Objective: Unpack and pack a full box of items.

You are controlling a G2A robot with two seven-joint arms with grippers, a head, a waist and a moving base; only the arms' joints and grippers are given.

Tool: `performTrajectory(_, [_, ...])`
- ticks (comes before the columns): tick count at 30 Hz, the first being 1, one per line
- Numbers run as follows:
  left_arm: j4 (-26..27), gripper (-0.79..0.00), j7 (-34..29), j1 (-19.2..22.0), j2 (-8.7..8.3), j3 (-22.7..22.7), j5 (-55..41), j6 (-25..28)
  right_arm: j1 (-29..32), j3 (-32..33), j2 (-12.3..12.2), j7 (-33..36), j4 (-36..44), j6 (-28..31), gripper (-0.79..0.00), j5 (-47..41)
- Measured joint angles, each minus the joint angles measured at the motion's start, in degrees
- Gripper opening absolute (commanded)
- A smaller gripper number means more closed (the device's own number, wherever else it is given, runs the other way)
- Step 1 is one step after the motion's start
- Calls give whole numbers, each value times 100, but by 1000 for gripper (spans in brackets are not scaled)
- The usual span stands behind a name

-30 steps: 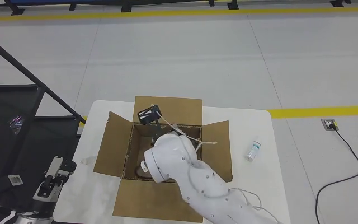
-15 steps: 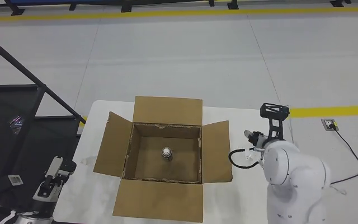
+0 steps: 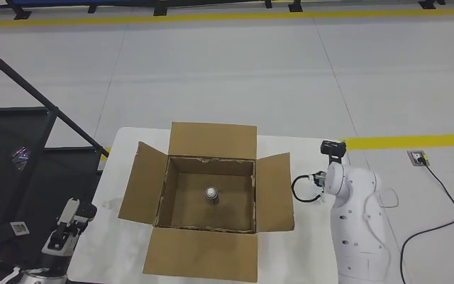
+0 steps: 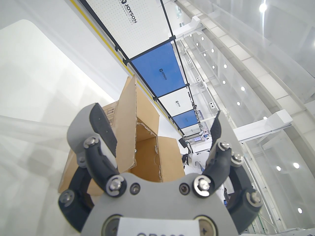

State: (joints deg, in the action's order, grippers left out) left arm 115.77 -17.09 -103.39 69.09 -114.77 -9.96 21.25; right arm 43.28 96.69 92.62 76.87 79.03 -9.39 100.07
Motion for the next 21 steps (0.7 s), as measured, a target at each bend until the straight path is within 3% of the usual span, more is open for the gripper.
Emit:
performTrajectory(2, [0,0,0,0,0,0,0,0,-90,129,-27,-118,-284,-21,-265,-118])
performTrajectory(5, [0,0,0,0,0,0,0,0,-182,288,-68,-245,-605,-25,-317,-226])
performTrajectory(21, [0,0,0,0,0,0,0,0,-572,456,-207,-729,-1827,-302,-425,-411])
